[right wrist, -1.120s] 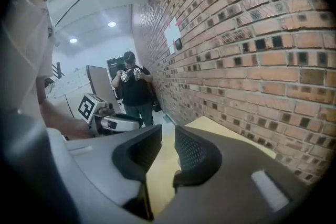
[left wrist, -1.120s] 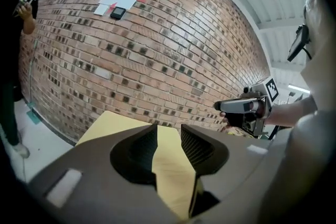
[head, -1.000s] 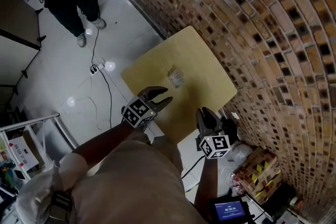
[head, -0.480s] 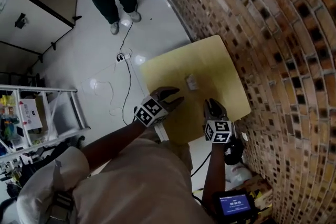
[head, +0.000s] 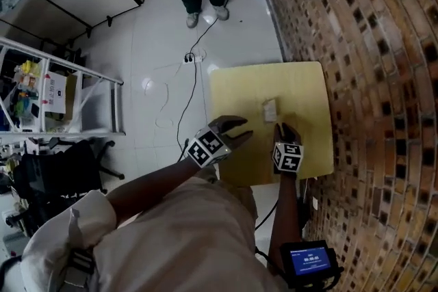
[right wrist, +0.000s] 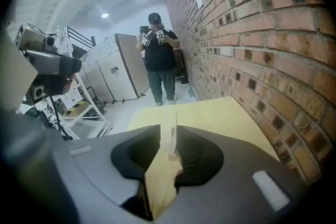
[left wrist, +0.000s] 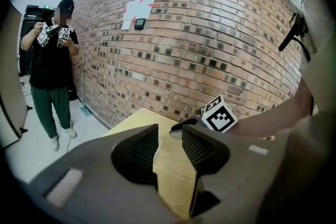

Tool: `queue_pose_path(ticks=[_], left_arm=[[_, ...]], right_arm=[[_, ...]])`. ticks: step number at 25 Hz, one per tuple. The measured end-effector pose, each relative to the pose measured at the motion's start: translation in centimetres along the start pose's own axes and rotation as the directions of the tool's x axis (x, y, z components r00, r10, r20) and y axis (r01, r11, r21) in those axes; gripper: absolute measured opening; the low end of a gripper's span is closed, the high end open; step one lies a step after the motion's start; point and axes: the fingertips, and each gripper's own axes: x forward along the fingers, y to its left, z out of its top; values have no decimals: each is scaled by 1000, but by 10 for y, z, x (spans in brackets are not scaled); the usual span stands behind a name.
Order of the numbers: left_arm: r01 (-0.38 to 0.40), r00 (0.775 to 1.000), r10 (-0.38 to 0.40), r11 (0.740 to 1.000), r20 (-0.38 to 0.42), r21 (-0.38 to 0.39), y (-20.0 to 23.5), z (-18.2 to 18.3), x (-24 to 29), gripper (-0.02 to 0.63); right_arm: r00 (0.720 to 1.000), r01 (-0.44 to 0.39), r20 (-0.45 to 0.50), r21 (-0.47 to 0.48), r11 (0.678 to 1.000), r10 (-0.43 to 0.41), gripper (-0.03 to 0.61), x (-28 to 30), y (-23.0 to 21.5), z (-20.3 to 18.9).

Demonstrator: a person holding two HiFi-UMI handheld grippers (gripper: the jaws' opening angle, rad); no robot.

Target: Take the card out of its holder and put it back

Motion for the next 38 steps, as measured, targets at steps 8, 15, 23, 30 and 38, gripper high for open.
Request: queue_pose_path(ticks=[8, 15, 23, 30, 38], left_arm=[[-61, 998, 62, 996, 14, -63, -3, -4, -15, 158], [-72, 997, 72, 995, -5, -70, -3, -9, -10, 156], [-94, 996, 93, 993, -16, -78, -3, -14, -15, 157], [-90, 996, 88, 994, -34, -65, -3, -18, -18, 157], [-75, 997, 73, 996, -35, -54, -6, -14, -10, 158]], right_arm=[[997, 2, -80, 4, 1000, -2, 89, 41, -9, -25], [990, -19, -137, 15, 1000, 21, 89, 64, -15, -46], [990, -18, -139, 35, 999, 23, 69, 81, -16, -51], [994, -17, -109, 36, 999, 21, 15, 81, -17, -47], [998, -16, -65, 40, 999, 19, 15, 65, -17, -37]])
